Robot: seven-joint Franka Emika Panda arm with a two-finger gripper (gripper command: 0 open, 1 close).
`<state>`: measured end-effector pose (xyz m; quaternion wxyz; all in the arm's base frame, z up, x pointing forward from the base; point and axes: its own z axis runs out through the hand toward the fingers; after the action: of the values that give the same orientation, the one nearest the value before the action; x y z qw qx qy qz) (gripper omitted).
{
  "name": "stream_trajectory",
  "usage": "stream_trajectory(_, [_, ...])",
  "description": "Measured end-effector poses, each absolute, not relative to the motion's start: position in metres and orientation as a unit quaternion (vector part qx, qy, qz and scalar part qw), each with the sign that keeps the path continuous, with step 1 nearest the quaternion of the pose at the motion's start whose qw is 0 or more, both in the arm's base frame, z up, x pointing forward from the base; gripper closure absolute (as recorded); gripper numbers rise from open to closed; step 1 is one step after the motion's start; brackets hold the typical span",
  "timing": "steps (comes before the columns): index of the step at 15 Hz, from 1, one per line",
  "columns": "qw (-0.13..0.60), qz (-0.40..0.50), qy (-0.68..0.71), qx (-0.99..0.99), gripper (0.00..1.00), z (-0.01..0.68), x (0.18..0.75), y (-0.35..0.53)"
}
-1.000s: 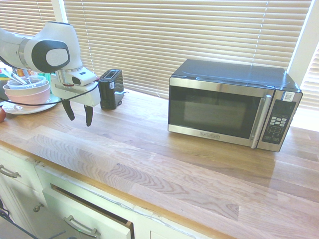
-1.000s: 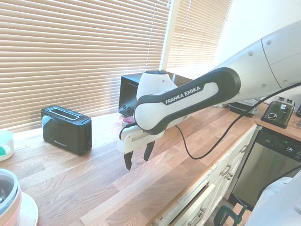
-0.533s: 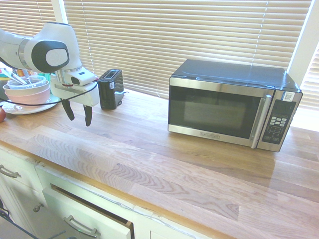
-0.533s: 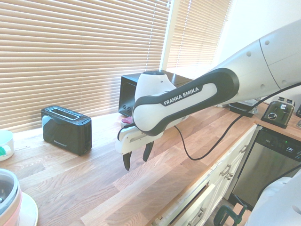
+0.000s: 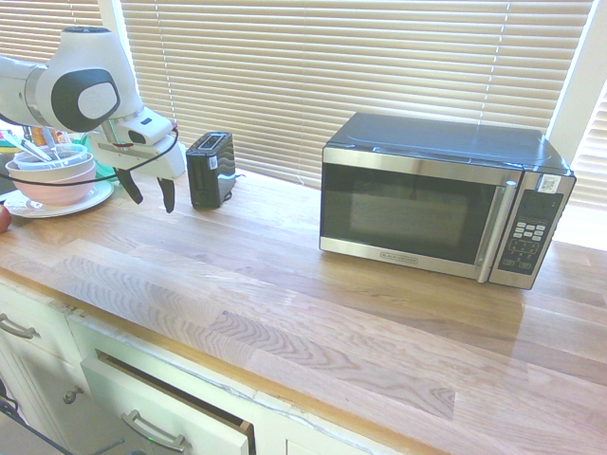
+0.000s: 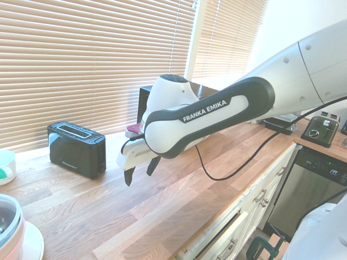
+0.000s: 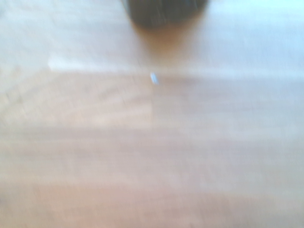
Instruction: Press the toaster
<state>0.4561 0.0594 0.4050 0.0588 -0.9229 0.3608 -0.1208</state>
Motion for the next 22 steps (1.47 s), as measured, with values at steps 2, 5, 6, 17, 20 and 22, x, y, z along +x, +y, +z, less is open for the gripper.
stream_trajectory(2, [0.07,-0.135,0.352,-0.924,0.0,0.414,0.474,0.067])
stream_trajectory(5, [0.086,-0.16,0.341,-0.922,0.0,0.428,0.498,0.073])
stream_trajectory(6, [0.091,-0.17,0.338,-0.921,0.0,0.433,0.505,0.074])
stream_trajectory(17, [0.106,-0.284,0.31,-0.901,0.0,0.445,0.555,0.069])
stream_trajectory(20, [0.103,-0.291,0.307,-0.9,1.0,0.448,0.557,0.072])
stream_trajectory(22, [0.102,-0.289,0.308,-0.9,1.0,0.446,0.557,0.071])
